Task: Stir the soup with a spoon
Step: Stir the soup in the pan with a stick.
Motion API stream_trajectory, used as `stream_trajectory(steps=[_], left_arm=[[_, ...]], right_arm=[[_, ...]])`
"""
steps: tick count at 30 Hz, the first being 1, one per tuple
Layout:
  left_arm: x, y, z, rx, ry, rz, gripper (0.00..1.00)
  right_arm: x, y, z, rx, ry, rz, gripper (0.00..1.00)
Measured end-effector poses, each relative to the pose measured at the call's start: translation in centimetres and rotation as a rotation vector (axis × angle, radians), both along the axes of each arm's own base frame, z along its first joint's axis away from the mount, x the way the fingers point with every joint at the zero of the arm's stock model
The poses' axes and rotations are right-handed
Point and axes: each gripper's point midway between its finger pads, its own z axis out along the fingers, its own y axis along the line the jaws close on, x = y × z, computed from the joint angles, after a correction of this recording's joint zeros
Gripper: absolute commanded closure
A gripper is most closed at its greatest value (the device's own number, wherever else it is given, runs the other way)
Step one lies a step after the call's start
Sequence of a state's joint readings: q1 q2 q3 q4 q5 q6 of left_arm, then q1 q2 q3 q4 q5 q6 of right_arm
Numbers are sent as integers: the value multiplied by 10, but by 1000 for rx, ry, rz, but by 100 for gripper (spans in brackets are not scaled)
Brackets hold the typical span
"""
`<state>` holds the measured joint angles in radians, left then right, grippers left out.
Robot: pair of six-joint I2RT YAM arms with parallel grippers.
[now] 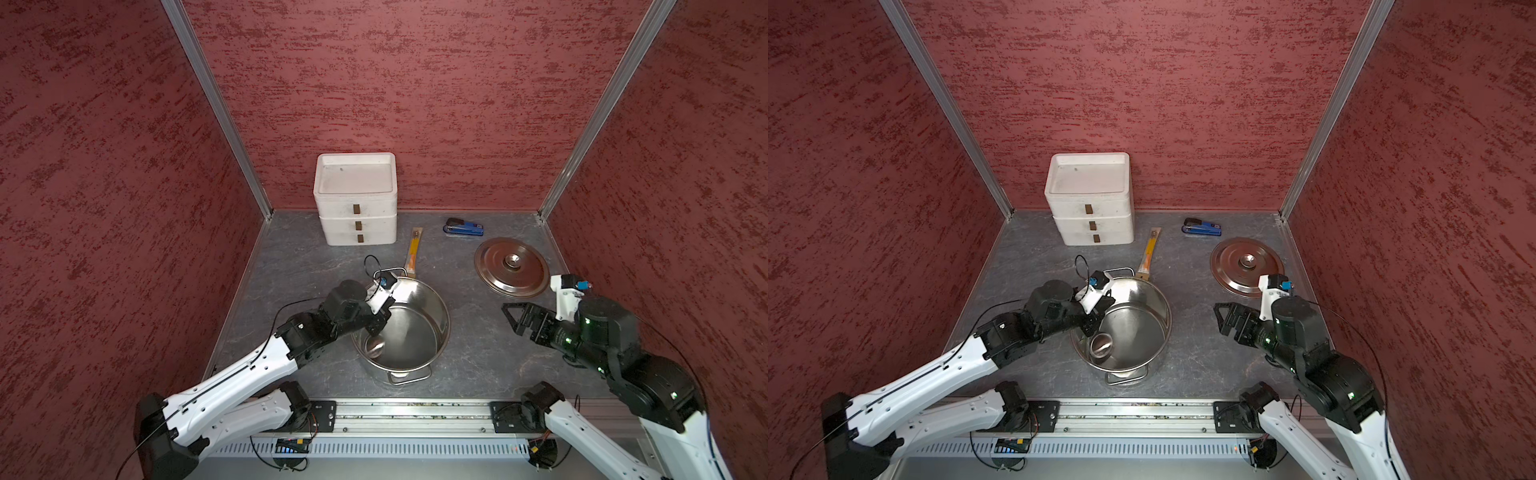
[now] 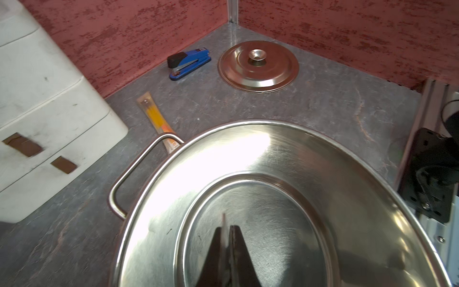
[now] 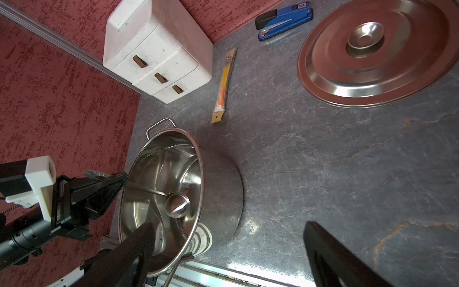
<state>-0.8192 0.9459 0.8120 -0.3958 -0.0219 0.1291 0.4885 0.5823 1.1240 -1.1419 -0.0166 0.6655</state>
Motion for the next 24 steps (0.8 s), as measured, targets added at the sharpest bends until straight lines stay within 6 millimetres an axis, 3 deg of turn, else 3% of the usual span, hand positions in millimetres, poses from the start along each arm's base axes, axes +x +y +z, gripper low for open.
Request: stream_trajectory(steps=[6,15,20,24], left_arm=[[35,5,-9,39,5,62,100],[73,-48,11,5,-41,-42,100],[70,-88,22,-15,-71,-156,100],[49,-119,27,-31,-86,-266,100]], right_arm=[[2,1,1,2,-3,1,2],[1,0,2,4,-7,1,2],[-4,-2,3,6,-12,0,2],[-7,-4,7,13,-28,-3,2]])
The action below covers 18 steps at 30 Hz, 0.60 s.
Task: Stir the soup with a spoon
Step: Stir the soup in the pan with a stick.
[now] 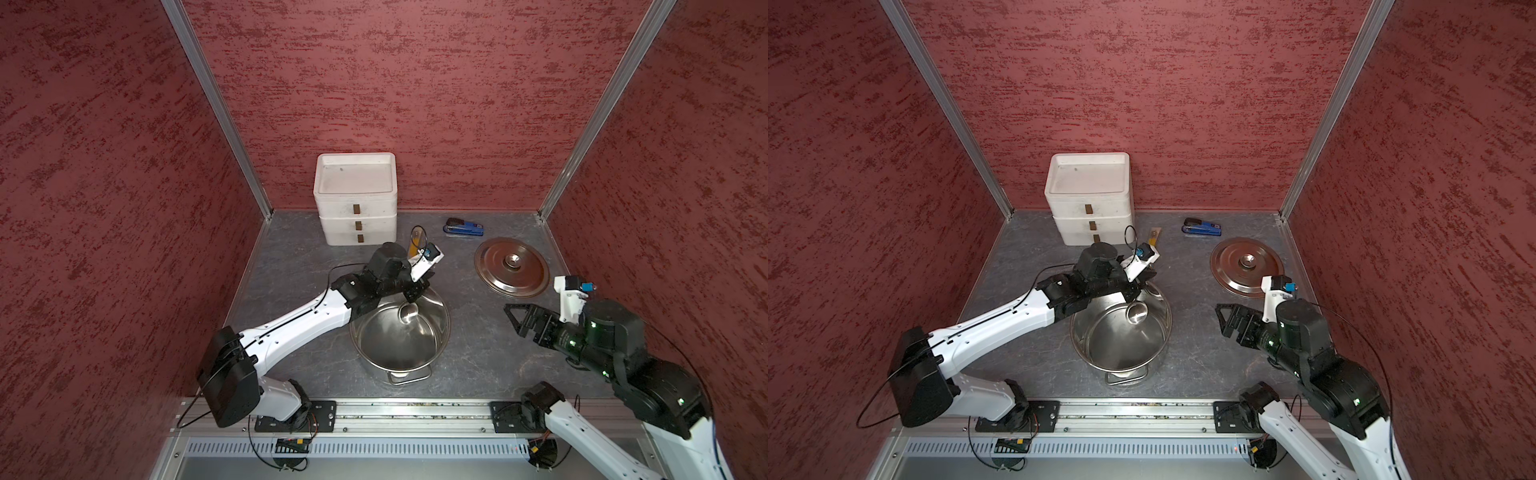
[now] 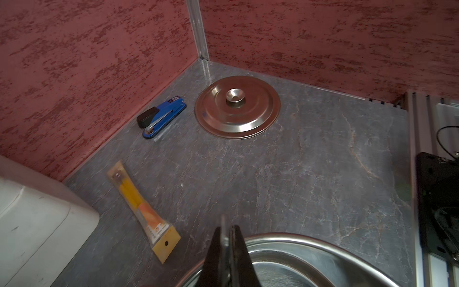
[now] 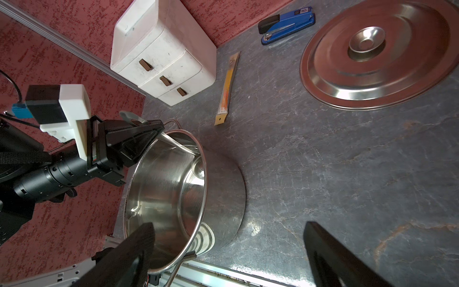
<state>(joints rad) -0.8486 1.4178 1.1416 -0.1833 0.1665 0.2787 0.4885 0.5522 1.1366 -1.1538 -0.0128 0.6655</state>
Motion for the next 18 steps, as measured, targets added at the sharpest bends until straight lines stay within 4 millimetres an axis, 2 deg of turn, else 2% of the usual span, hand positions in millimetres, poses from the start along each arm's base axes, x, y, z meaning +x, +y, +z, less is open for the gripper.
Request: stream_trajectory(steps=[7,10,13,18], left_arm=[[-60,-41,2,-7,-8,-197,100],[-85,-51,1,-1,-4,-257,100],[-107,-49,1,6,-1,-293,100],[-139,-25,8,-8,4,-313,100]], right_arm=[[-2,-1,1,1,-4,-3,2],[-2,-1,1,0,-4,-3,2],[-1,-1,1,1,-4,-3,2],[-1,-1,-1,-1,-1,-3,2]])
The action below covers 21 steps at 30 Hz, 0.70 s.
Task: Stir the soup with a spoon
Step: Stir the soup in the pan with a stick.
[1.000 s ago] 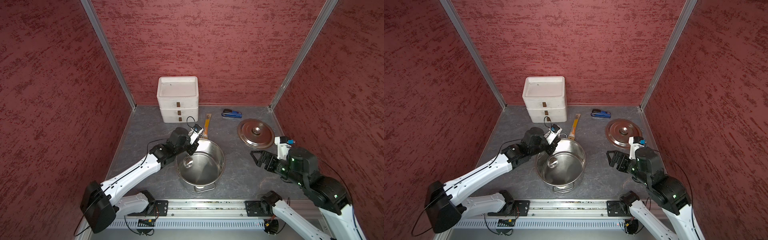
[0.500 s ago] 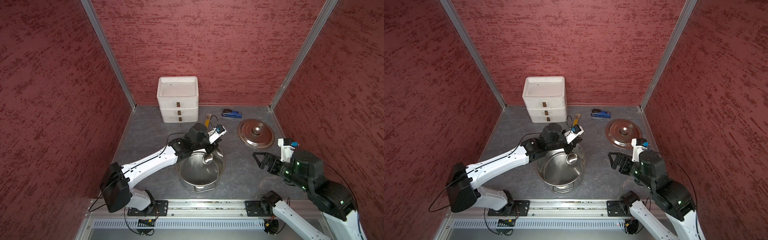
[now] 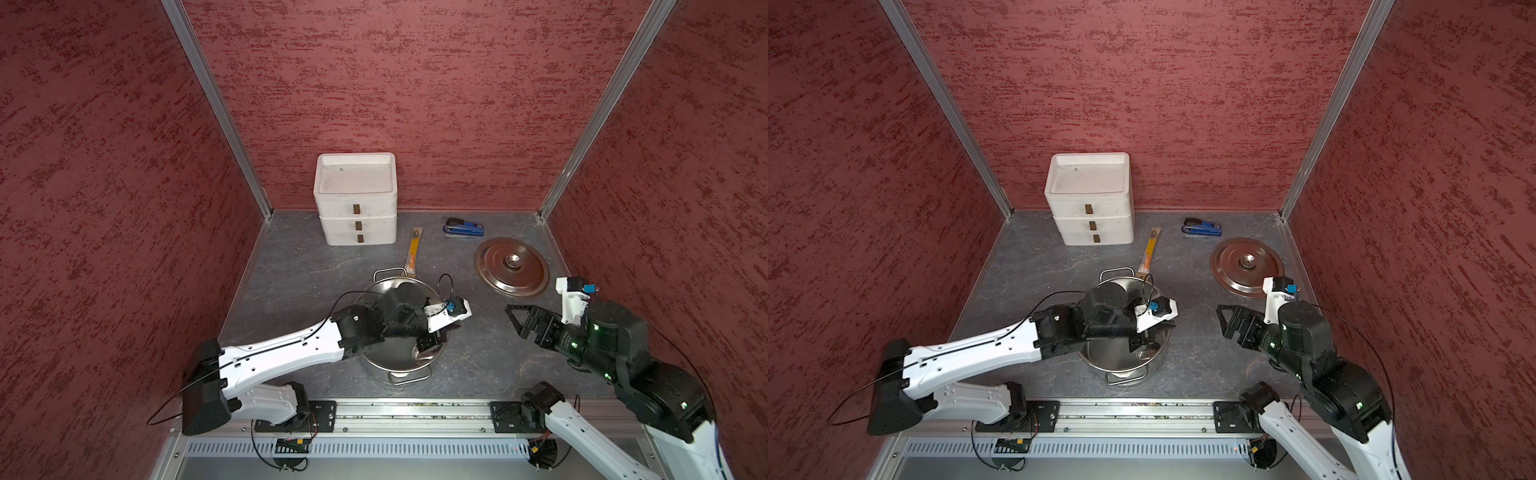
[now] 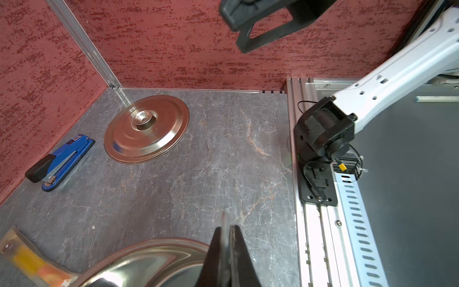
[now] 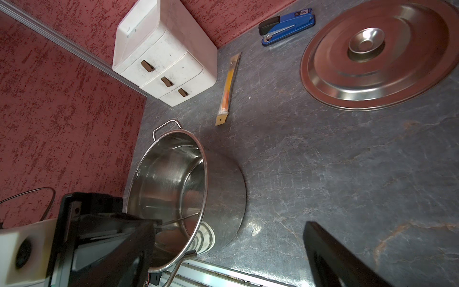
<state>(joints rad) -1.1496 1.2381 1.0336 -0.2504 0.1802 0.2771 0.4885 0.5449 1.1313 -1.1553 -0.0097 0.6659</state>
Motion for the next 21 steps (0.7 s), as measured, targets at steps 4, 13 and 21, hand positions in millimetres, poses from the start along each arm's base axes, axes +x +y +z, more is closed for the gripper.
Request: stream_trajectory(steps=[4,13,21], left_arm=[[-7,31,0,-2,8,52,100],[20,108,-24,38,22,270,100],[71,155,-28,30,34,464,100]], right_arm=[[2,1,-5,-5,10,0,2],[9,6,-5,-5,15,4,2],[13,8,-6,-7,19,8,2]])
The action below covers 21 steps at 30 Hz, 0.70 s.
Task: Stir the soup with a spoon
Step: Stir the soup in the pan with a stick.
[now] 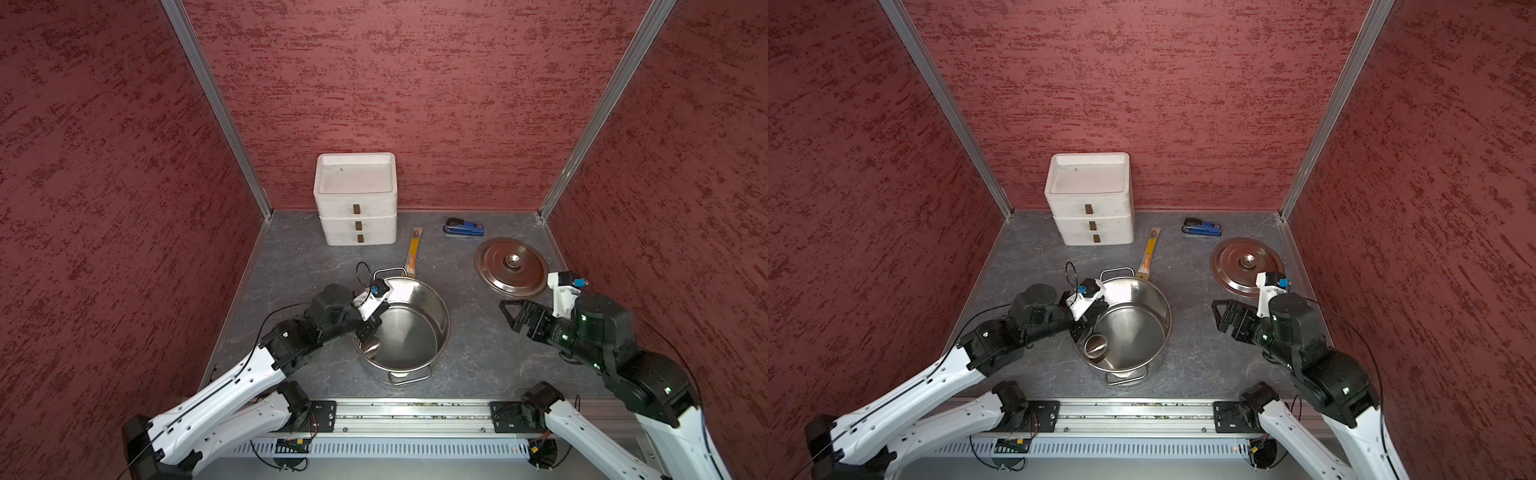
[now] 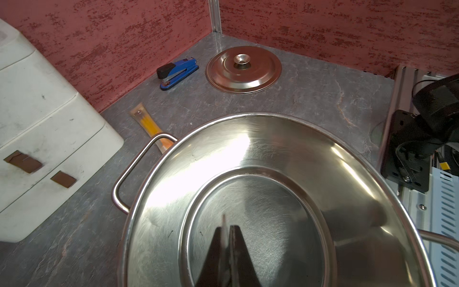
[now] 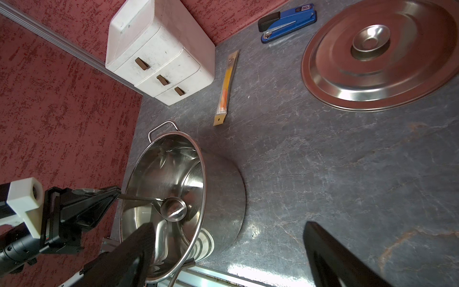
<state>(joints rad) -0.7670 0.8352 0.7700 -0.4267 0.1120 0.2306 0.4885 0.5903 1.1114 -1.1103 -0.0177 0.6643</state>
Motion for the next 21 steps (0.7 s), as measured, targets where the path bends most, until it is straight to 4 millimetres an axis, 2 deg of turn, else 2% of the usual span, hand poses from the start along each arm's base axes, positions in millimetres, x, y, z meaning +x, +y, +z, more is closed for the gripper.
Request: stream_trajectory(steps=[3,6,9,13,17,21], left_arm=[[20,-1,-7,4,18,20,100],[42,-12,-15,13,47,19,100],[62,-33,-14,4,60,-17,100],[81,-68,1,-34,49,-89,100],[81,-105,14,-59,26,-186,100],[58,-141,15,-66,18,-299,100]], right_arm=[[1,0,-1,-2,3,1,2],[1,1,-1,-5,3,3,2],[1,1,-1,-6,2,4,2],[0,0,0,-5,-1,4,2],[-3,-2,2,2,-15,3,2],[-7,-5,4,6,-27,0,2]])
